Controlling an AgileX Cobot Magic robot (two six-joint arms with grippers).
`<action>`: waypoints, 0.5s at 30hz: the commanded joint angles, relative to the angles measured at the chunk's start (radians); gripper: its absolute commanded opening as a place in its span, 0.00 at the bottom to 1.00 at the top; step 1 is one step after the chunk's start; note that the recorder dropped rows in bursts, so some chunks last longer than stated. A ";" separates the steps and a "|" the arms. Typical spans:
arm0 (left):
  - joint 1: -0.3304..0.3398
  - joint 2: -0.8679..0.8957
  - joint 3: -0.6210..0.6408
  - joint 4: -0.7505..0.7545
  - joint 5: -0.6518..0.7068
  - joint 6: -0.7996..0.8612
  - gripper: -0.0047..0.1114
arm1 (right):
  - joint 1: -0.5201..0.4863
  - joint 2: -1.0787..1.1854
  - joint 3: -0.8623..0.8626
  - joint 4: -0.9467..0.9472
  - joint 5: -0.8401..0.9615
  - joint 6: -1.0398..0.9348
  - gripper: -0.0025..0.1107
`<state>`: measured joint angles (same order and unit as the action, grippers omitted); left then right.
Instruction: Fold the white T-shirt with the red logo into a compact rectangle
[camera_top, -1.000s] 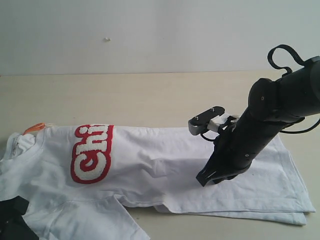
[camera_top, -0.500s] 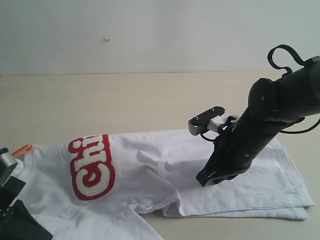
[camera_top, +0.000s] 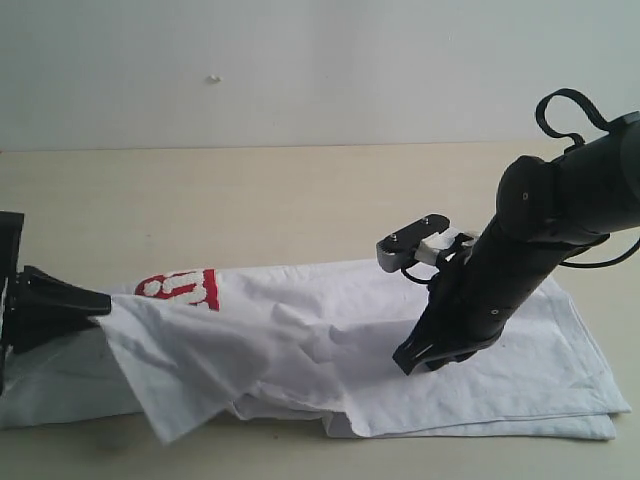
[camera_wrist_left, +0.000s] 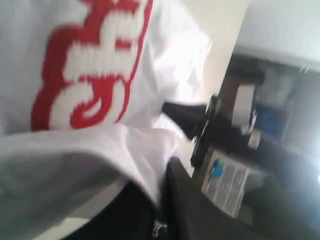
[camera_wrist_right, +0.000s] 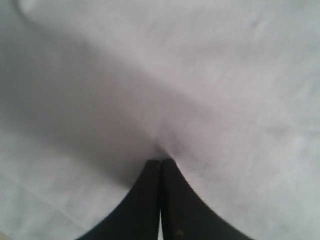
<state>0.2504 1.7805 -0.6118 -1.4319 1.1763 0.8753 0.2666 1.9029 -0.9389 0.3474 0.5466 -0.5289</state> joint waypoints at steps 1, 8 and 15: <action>0.021 0.085 -0.005 -0.157 -0.021 0.078 0.41 | 0.000 0.007 0.003 0.001 0.022 -0.002 0.02; 0.044 0.133 -0.005 -0.159 0.045 0.107 0.66 | 0.000 0.007 0.003 0.001 0.023 -0.002 0.02; 0.068 0.116 -0.005 0.075 0.045 0.112 0.33 | 0.000 0.007 0.003 0.001 0.026 -0.002 0.02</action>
<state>0.3156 1.9086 -0.6148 -1.4606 1.2034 0.9785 0.2666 1.9029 -0.9389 0.3492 0.5506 -0.5289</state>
